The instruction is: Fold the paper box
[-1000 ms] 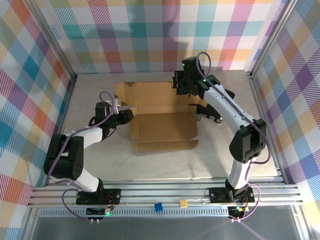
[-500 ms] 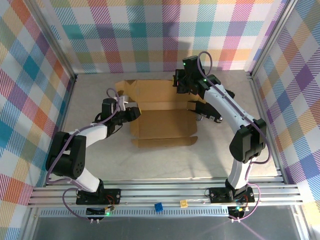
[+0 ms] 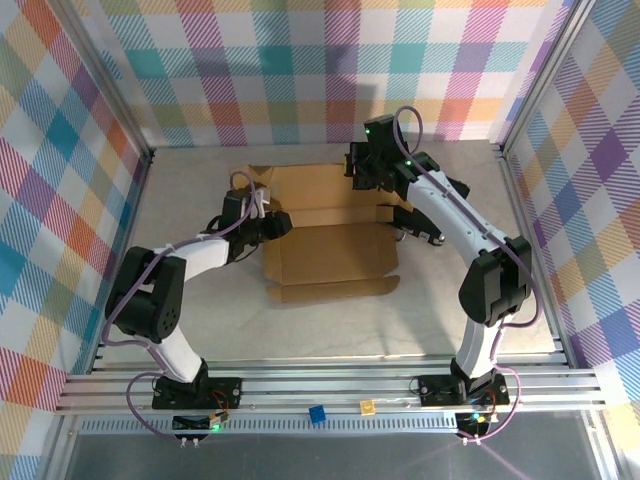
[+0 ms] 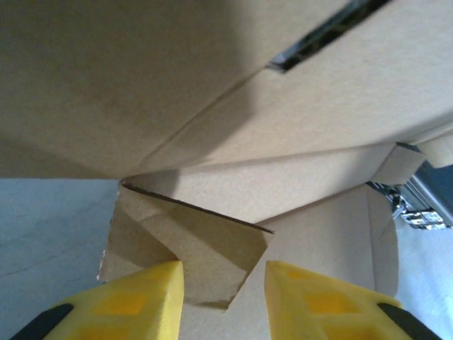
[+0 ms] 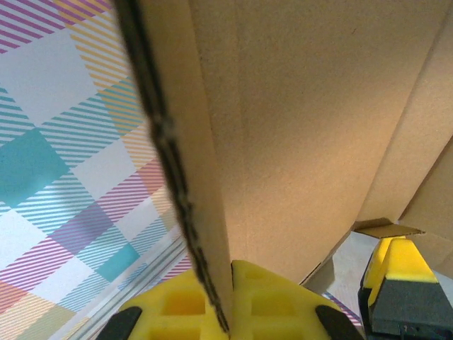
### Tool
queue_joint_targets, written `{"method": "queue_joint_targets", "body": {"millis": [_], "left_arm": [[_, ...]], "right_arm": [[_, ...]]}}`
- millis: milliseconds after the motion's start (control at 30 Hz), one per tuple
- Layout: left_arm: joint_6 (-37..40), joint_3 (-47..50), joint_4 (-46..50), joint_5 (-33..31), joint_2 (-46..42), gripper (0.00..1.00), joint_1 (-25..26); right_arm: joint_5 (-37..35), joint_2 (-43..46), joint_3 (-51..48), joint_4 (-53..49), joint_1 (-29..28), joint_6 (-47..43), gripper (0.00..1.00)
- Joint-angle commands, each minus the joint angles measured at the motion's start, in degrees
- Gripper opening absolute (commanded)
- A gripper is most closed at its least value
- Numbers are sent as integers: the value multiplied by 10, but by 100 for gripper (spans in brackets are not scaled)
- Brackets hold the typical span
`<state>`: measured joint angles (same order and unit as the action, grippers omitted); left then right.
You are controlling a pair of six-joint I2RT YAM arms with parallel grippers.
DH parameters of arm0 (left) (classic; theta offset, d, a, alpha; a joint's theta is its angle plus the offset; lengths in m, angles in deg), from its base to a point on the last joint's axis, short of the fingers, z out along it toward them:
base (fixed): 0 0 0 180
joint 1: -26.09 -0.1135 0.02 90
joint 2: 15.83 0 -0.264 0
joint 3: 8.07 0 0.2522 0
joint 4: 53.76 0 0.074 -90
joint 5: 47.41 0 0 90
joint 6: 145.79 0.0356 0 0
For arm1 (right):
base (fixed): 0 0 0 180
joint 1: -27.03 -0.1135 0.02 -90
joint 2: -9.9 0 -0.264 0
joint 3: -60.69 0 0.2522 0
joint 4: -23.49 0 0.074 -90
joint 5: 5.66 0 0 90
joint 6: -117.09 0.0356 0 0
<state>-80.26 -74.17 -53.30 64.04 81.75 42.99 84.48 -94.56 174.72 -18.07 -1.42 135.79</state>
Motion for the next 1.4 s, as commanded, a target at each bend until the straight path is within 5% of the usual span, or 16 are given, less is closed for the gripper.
{"method": "queue_joint_targets", "body": {"millis": [0, 200, 600, 800, 933, 1100, 1233, 1367], "left_arm": [[-11, -21, 38, -34, 14, 35, 19], [-31, 6, 51, -76, -69, 37, 27], [-64, 14, 233, -135, -346, 48, 16], [-102, -37, 370, -230, -467, 53, 1], [-109, -100, 487, -296, -496, 55, -53], [-78, -129, 516, -204, -477, 54, -184], [-22, -106, 513, -197, -470, 40, -188], [13, -46, 493, -178, -488, 42, -184]], "right_arm": [[16, 19, -15, -2, -2, 14, 0], [7, 32, -30, 1, -2, -4, 0], [-9, 57, -93, 64, -32, -23, 0], [-44, 54, -79, 70, -84, -17, 0], [-51, 37, -53, 52, -116, -28, 0], [-45, 39, -78, 67, -123, -39, 0], [-30, 47, -79, 46, -109, -69, 0], [-8, 46, -76, 32, -90, -102, 0]]}}
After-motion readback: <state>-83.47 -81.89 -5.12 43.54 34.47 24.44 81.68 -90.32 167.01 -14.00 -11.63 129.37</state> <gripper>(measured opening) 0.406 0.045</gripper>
